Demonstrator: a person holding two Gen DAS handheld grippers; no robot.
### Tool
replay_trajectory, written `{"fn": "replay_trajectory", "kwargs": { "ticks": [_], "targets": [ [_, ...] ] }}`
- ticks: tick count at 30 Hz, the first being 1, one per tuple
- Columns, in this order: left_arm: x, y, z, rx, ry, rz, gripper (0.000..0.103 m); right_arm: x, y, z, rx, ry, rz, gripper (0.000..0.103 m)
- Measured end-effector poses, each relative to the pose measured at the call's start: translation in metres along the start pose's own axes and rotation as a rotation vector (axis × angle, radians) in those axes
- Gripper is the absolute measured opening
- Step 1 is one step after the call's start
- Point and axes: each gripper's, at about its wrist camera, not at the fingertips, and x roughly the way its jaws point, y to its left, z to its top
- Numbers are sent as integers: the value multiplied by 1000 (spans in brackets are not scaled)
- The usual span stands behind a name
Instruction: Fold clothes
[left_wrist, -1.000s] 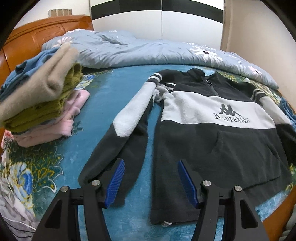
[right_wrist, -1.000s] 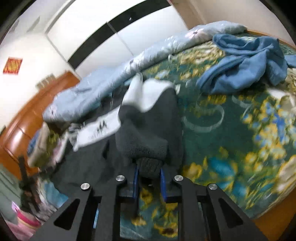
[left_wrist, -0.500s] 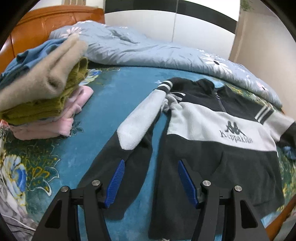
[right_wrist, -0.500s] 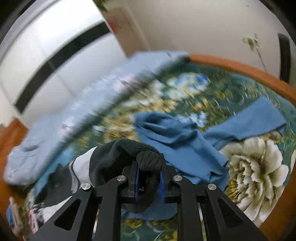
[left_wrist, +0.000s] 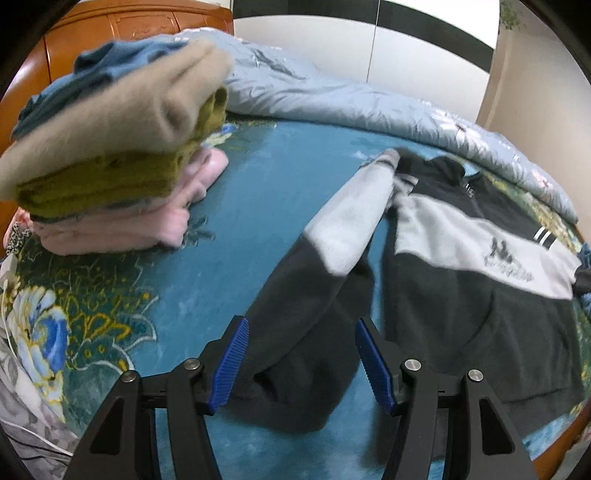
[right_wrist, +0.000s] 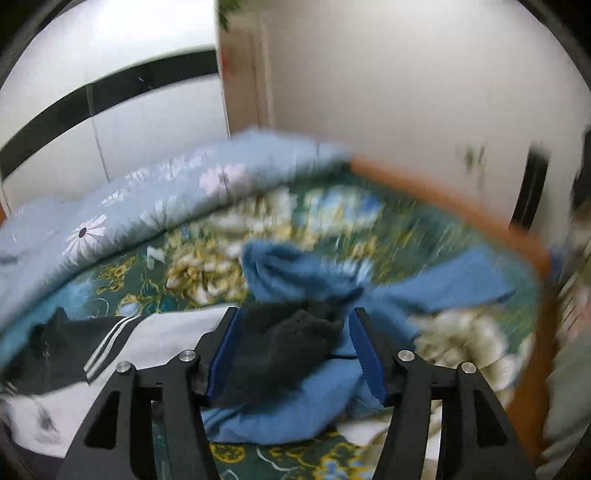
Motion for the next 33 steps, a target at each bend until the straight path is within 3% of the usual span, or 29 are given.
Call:
{"fn": "replay_trajectory", "kwargs": {
  "ticks": [1, 3, 6, 9, 15, 17, 19, 21, 23, 27, 29, 33],
  "targets": [
    [3, 3, -3, -4, 10, 2, 64, -17, 12, -8, -30, -37, 32, 73],
    [8, 9, -10, -10, 24, 4, 64, -39, 41, -33, -76, -33, 185, 75],
    [6, 16, -15, -2, 24, 6, 64, -46, 92, -79, -146, 69, 375, 75],
    [4, 30, -19, -28, 37, 19, 64, -48, 138, -112, -182, 140, 491, 75],
    [11, 58, -24, -163, 52, -117, 64, -57, 218, -156, -188, 232, 663, 75],
    [9, 59, -24, -168, 36, -141, 60, -60, 233, -162, -188, 250, 693, 75],
    [6, 59, -23, -174, 19, -165, 36, -62, 243, -167, -199, 262, 706, 75],
    [0, 60, -18, -170, -10, -169, 24, -63, 248, -169, -210, 268, 707, 75],
    [-12, 62, -8, -152, -59, -145, 23, -62, 247, -170, -205, 273, 695, 75],
    [-49, 75, 31, -113, -200, -14, 22, -65, 236, -170, -164, 278, 665, 75],
    [-59, 78, 46, -102, -215, 15, 22, -61, 231, -170, -146, 286, 650, 75],
    [-69, 69, 72, -81, -186, -65, 22, -54, 230, -175, -127, 312, 647, 75]
  ]
}}
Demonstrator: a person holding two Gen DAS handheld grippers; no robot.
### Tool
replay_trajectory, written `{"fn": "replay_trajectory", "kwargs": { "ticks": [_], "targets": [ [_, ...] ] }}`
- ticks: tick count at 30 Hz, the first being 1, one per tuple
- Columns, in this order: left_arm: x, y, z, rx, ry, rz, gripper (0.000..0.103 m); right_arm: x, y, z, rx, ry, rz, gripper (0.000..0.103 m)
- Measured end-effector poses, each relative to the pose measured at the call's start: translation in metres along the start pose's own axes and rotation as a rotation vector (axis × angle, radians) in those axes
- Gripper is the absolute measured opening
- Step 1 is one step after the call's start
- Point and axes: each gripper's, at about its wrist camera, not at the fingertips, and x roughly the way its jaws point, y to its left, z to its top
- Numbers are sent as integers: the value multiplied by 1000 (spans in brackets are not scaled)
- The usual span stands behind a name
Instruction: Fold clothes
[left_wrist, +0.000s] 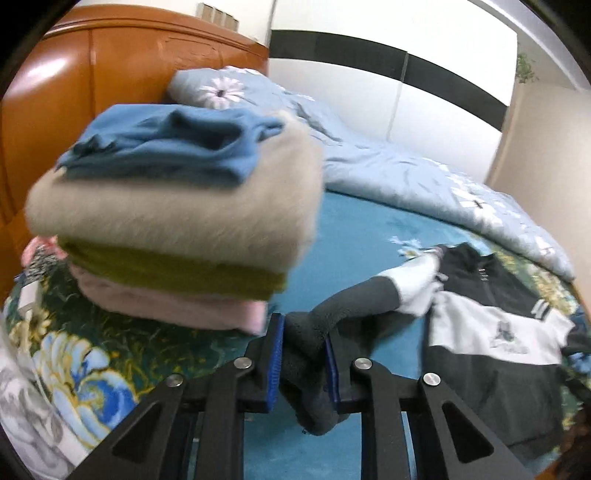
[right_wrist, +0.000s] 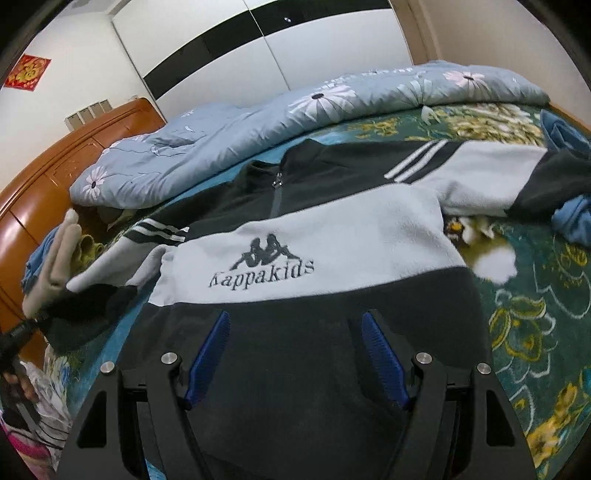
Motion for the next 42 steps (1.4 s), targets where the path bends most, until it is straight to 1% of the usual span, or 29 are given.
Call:
{"fn": "replay_trajectory", "kwargs": {
  "ticks": [4, 6, 9, 10, 11, 13, 14, 15, 17, 18, 20, 21, 22, 24, 26, 28, 30, 32, 33, 34, 35, 36, 37, 40, 42],
  "targets": [
    [-11, -32, 34, 70, 21, -87, 22, 4, -3, 0, -1, 5, 13, 75],
    [-13, -45, 60, 63, 47, -169, 21, 6, -5, -1, 5, 5, 18, 75],
    [-10, -74, 108, 19, 107, -326, 21, 10, -10, -2, 18, 11, 35, 75],
    [-8, -81, 120, -2, 120, -364, 21, 11, -12, -2, 21, 14, 40, 75],
    [-5, -88, 135, -40, 138, -425, 20, 11, -14, -3, 24, 16, 46, 75],
    [7, -109, 162, -137, 195, -606, 5, 12, -18, -3, 27, 19, 52, 75],
    [14, -123, 172, -165, 214, -663, 5, 12, -21, -3, 30, 20, 51, 75],
    [21, -137, 178, -166, 218, -680, 5, 11, -25, -3, 36, 20, 49, 75],
    [42, -181, 184, -109, 216, -653, 5, 9, -32, -1, 50, 14, 46, 75],
    [57, -201, 182, -91, 253, -664, 5, 7, -36, -1, 57, 12, 44, 75],
    [82, -229, 170, -71, 321, -662, 5, 4, -44, 0, 65, 10, 35, 75],
    [92, -241, 162, -52, 339, -656, 5, 2, -48, 0, 68, 10, 30, 75],
    [98, -249, 153, -27, 338, -650, 5, 0, -52, -1, 71, 8, 27, 75],
    [104, -252, 134, 20, 326, -617, 5, -3, -60, -1, 77, 7, 23, 75],
    [106, -245, 120, 50, 312, -562, 5, -3, -63, 0, 76, 8, 30, 75],
    [101, -233, 108, 92, 259, -468, 5, 0, -60, 1, 76, 13, 52, 75],
    [93, -221, 95, 140, 189, -368, 6, 9, -45, 2, 69, 29, 122, 75],
    [79, -202, 79, 164, 106, -283, 7, 24, -14, 0, 35, 76, 235, 75],
    [73, -192, 71, 161, 75, -249, 12, 33, 3, -2, 14, 105, 289, 75],
    [69, -181, 62, 154, 52, -224, 22, 42, 18, -4, 1, 135, 329, 75],
    [62, -167, 51, 136, 25, -193, 30, 53, 37, -8, -9, 173, 374, 75],
    [55, -152, 40, 116, -3, -160, 44, 60, 53, -12, -20, 199, 411, 75],
    [51, -141, 31, 100, -19, -140, 51, 65, 65, -15, -30, 221, 440, 75],
    [45, -105, -1, 57, -36, -80, 54, 78, 101, -29, -67, 282, 501, 75],
    [43, -87, -20, 37, -26, -59, 55, 84, 115, -37, -87, 308, 483, 75]
  ]
}}
